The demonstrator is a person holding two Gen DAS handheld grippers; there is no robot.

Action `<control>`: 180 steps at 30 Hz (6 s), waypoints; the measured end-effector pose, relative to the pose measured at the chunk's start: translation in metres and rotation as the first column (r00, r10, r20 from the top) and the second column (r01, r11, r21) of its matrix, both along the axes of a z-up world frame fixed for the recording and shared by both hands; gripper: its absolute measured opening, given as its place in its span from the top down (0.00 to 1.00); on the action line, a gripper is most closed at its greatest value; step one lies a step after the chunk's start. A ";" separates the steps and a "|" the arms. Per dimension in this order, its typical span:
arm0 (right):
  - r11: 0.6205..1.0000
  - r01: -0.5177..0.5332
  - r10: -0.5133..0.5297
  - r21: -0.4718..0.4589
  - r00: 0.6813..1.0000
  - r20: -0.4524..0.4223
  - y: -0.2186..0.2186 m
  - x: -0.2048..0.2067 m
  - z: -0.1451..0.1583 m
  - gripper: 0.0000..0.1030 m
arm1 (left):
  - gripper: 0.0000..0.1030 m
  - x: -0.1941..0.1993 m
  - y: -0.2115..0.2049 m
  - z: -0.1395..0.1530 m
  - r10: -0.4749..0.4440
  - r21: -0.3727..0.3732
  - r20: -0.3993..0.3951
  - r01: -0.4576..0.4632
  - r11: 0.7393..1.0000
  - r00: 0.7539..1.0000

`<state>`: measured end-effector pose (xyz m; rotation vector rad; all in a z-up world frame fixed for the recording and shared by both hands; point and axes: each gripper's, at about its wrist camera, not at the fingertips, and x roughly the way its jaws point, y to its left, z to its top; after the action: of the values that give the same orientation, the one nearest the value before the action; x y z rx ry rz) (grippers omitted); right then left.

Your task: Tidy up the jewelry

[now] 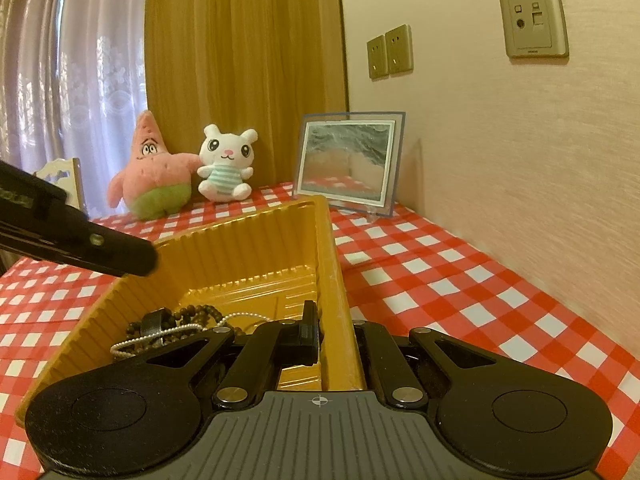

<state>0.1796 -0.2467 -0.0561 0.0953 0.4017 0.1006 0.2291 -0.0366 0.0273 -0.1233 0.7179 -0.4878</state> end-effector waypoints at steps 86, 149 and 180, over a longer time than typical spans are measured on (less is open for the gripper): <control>0.961 -0.265 0.277 0.080 0.901 -0.335 0.056 -0.134 0.020 0.20 | 0.11 -0.223 0.061 -0.029 0.408 0.278 0.035 -0.401 0.873 0.913; 0.962 -0.256 0.275 0.101 0.898 -0.344 0.051 -0.140 0.014 0.20 | 0.11 -0.222 0.049 -0.028 0.384 0.290 0.047 -0.380 0.878 0.922; 0.963 -0.249 0.270 0.103 0.898 -0.348 0.049 -0.139 0.010 0.20 | 0.11 -0.219 0.049 -0.029 0.376 0.294 0.038 -0.370 0.881 0.926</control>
<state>0.0405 -0.1979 -0.0457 0.1153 0.7793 0.3628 0.0100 0.0123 -0.0016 0.0168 0.7576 -0.0051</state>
